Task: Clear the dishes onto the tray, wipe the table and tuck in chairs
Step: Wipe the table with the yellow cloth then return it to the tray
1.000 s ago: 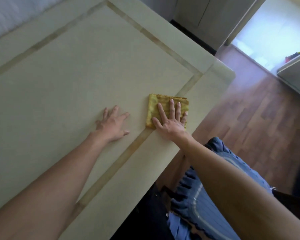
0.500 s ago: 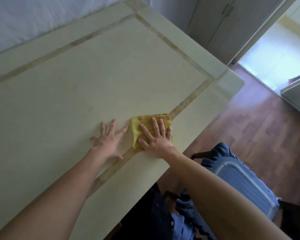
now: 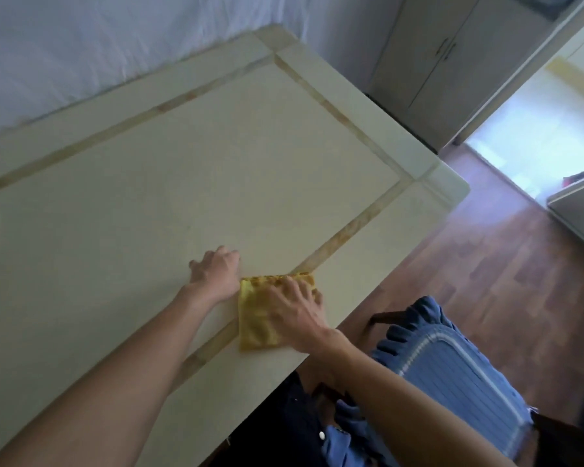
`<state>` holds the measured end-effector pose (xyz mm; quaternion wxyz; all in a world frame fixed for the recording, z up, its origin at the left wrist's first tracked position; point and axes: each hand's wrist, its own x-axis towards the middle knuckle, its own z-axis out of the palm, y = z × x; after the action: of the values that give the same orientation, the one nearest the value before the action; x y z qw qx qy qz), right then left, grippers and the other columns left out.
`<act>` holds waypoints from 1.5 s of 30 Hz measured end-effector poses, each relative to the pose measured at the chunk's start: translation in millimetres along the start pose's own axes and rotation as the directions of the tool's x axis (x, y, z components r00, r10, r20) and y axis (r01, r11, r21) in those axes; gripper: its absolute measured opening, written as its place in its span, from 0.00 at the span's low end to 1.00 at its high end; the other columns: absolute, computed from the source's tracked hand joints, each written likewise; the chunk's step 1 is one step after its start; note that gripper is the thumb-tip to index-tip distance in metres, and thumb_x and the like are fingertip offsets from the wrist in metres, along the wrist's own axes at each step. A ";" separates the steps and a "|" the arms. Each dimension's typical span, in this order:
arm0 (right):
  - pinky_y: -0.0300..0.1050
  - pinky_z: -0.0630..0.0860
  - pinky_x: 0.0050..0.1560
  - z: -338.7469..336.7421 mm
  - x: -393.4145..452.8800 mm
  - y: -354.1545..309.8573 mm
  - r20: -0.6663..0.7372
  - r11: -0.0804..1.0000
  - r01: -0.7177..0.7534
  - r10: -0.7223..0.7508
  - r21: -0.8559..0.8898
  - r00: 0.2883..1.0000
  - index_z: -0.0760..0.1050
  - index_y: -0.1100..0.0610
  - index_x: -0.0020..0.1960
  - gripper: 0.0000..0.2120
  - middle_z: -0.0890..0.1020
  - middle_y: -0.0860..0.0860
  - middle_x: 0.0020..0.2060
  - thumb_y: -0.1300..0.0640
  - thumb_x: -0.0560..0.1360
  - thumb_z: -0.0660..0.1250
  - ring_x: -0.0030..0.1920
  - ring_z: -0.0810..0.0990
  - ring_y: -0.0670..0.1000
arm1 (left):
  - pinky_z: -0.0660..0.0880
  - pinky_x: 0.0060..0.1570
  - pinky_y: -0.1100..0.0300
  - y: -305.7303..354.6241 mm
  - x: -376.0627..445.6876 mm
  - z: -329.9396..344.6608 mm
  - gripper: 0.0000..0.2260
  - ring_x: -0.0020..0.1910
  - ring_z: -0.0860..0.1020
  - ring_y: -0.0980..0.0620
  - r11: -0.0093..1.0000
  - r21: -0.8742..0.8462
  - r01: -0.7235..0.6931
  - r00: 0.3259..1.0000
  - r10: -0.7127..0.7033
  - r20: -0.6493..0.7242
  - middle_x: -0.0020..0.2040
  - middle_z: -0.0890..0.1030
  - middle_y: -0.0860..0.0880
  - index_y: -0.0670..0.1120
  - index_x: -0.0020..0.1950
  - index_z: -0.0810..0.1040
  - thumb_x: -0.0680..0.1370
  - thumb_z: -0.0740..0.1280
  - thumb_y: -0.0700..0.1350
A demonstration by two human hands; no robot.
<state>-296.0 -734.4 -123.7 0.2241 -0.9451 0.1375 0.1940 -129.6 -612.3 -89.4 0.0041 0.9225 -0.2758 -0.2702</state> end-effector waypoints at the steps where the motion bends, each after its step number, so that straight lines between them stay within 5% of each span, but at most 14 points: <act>1: 0.63 0.59 0.69 -15.6 9.0 7.1 -0.089 1.000 0.002 -0.003 -0.012 0.996 0.59 0.43 0.74 0.24 0.63 0.53 0.73 0.46 0.79 0.58 0.72 0.61 0.59 | 0.69 0.59 0.42 2.9 6.3 -0.6 0.15 0.63 0.72 0.42 1.000 -0.003 -0.012 1.000 0.012 -0.011 0.62 0.74 0.46 0.49 0.62 0.75 0.76 0.61 0.44; 3: 0.57 0.62 0.66 -38.2 24.2 24.7 -0.158 0.997 -0.030 0.018 -0.071 0.987 0.64 0.51 0.72 0.22 0.70 0.54 0.68 0.53 0.79 0.61 0.67 0.66 0.57 | 0.69 0.59 0.42 10.1 11.4 5.3 0.16 0.64 0.71 0.43 0.998 0.017 -0.061 0.998 0.060 0.029 0.63 0.72 0.47 0.49 0.63 0.74 0.77 0.65 0.50; 5: 0.54 0.62 0.63 -51.1 37.9 36.1 -0.071 0.991 -0.031 0.022 -0.132 0.997 0.68 0.52 0.68 0.18 0.72 0.53 0.62 0.53 0.79 0.61 0.63 0.69 0.56 | 0.69 0.59 0.42 14.0 12.4 15.6 0.18 0.65 0.69 0.44 0.996 0.046 -0.075 0.995 0.072 0.069 0.63 0.71 0.48 0.50 0.64 0.74 0.75 0.69 0.53; 11: 0.50 0.60 0.54 -58.9 61.7 32.7 0.071 0.968 0.150 -0.139 -0.202 0.988 0.71 0.53 0.45 0.04 0.75 0.48 0.43 0.60 0.75 0.61 0.52 0.75 0.53 | 0.67 0.58 0.49 19.9 8.0 26.0 0.07 0.61 0.74 0.46 0.999 -0.037 -0.016 1.000 0.017 0.021 0.55 0.79 0.49 0.51 0.53 0.77 0.77 0.68 0.44; 18: 0.50 0.64 0.59 -69.5 88.1 15.2 0.121 0.937 0.303 -0.285 -0.173 0.951 0.74 0.56 0.51 0.07 0.79 0.52 0.47 0.62 0.76 0.61 0.47 0.78 0.56 | 0.72 0.57 0.51 -0.4 -3.8 19.3 0.15 0.60 0.76 0.45 0.997 -0.063 0.052 0.999 -0.051 0.019 0.58 0.78 0.47 0.47 0.58 0.79 0.74 0.62 0.35; 24: 0.50 0.70 0.54 -85.2 106.0 -32.1 0.156 0.909 0.409 -0.394 -0.077 0.906 0.70 0.56 0.50 0.04 0.79 0.51 0.38 0.63 0.77 0.58 0.38 0.75 0.56 | 0.76 0.48 0.51 -38.4 -37.5 14.8 0.09 0.51 0.80 0.39 0.912 -0.366 0.188 0.982 -0.184 0.045 0.53 0.81 0.39 0.44 0.57 0.75 0.78 0.63 0.41; 27: 0.49 0.71 0.37 -91.9 109.7 -62.7 0.193 0.871 0.491 -0.485 0.016 0.853 0.69 0.57 0.50 0.03 0.78 0.54 0.38 0.63 0.78 0.59 0.36 0.74 0.57 | 0.75 0.42 0.53 -64.7 -63.2 8.1 0.07 0.46 0.81 0.39 0.847 -0.490 0.207 0.975 -0.221 0.029 0.48 0.81 0.39 0.41 0.54 0.76 0.77 0.65 0.42; 30: 0.53 0.70 0.33 -91.6 108.2 -102.8 0.165 0.795 0.601 -0.605 0.077 0.779 0.69 0.60 0.50 0.02 0.76 0.54 0.35 0.64 0.79 0.59 0.33 0.72 0.57 | 0.71 0.37 0.57 -99.3 -94.3 -0.9 0.05 0.41 0.79 0.43 0.785 -0.569 0.246 0.947 -0.321 -0.034 0.43 0.80 0.42 0.42 0.53 0.76 0.78 0.66 0.41; 38: 0.52 0.71 0.34 -60.6 107.1 -266.1 0.119 0.633 0.765 -0.774 0.121 0.622 0.71 0.61 0.50 0.01 0.77 0.53 0.37 0.65 0.78 0.62 0.35 0.73 0.57 | 0.68 0.38 0.60 -222.6 -201.6 -23.8 0.04 0.40 0.78 0.48 0.662 -0.687 0.300 0.807 -0.560 -0.187 0.42 0.80 0.46 0.43 0.51 0.80 0.78 0.67 0.40; 45: 0.41 0.68 0.40 -12.2 103.9 -429.5 0.016 0.583 0.785 -0.805 0.208 0.593 0.75 0.62 0.50 0.04 0.82 0.57 0.42 0.68 0.75 0.65 0.40 0.77 0.55 | 0.73 0.43 0.57 -361.2 -279.0 -30.7 0.05 0.45 0.80 0.47 0.568 -0.768 0.296 0.687 -0.685 -0.242 0.46 0.82 0.45 0.43 0.53 0.80 0.78 0.66 0.40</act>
<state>-51.2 -388.1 0.9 0.3779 -0.8703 -0.2957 0.1109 -127.0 -167.8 18.6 0.3337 0.9294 0.1347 -0.0817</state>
